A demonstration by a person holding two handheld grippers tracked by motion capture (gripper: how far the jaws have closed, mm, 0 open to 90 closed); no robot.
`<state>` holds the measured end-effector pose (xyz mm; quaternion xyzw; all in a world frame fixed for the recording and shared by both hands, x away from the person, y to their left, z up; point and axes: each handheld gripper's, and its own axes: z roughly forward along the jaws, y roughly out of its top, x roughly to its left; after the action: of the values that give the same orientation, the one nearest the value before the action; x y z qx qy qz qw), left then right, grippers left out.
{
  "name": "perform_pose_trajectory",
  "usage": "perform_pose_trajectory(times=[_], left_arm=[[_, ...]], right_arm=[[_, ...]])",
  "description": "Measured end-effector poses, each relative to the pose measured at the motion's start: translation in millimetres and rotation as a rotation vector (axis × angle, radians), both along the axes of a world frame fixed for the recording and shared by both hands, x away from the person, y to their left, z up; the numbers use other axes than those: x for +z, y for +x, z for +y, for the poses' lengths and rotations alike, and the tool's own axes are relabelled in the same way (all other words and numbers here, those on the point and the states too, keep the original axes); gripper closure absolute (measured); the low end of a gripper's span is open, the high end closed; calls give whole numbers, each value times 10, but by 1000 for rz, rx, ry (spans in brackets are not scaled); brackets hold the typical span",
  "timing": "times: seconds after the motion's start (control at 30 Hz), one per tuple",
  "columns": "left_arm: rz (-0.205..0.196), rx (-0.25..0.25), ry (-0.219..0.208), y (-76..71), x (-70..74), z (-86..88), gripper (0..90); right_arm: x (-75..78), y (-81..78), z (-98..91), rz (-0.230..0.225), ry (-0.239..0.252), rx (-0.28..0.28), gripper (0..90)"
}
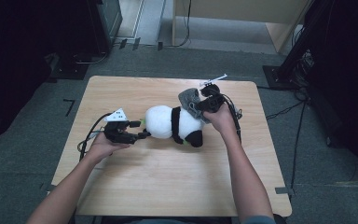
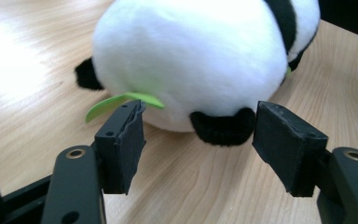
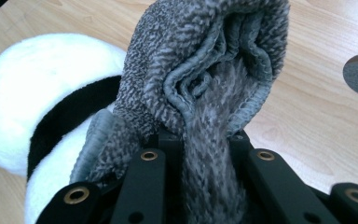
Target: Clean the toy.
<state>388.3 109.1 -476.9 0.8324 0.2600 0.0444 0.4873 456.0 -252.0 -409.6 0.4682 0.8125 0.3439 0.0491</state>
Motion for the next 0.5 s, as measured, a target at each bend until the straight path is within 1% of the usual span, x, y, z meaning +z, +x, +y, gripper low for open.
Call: perform_pose_trajectory(times=[0.03, 0.07, 0.1, 0.13, 0.2, 0.23, 0.3, 0.33, 0.4, 0.47, 0.5], left_arm=[[-6, -5, 1, -2, 3, -9, 326], [-23, -11, 4, -2, 5, -17, 320], [-34, -12, 7, 1, 6, -25, 313], [-37, -14, 3, 11, 2, -36, 308], [-44, -15, 15, 37, -4, -57, 290], [-58, -10, 16, 55, -15, -68, 287], [-68, -3, 15, 92, -32, -86, 273], [-71, 9, 14, 111, -41, -97, 266], [-73, 16, 14, 152, -60, -125, 260], [-74, 7, 15, 187, -82, -171, 260], [-89, 4, 18, 197, -96, -198, 257]], right_arm=[[0, 31, 10, -1, 0, -4, 766], [-5, 62, 13, 9, 4, -5, 767], [-10, 85, 17, 9, 10, -4, 767], [-16, 108, 20, 12, 17, -7, 767], [-24, 146, 25, 16, 25, -9, 767], [-26, 157, 28, 20, 27, -11, 767], [-26, 187, 35, 21, 26, -13, 767], [-29, 196, 38, 21, 28, -14, 767], [-38, 222, 35, 25, 30, -16, 767], [-46, 244, 37, 31, 34, -22, 767], [-53, 255, 37, 32, 38, -25, 767]])
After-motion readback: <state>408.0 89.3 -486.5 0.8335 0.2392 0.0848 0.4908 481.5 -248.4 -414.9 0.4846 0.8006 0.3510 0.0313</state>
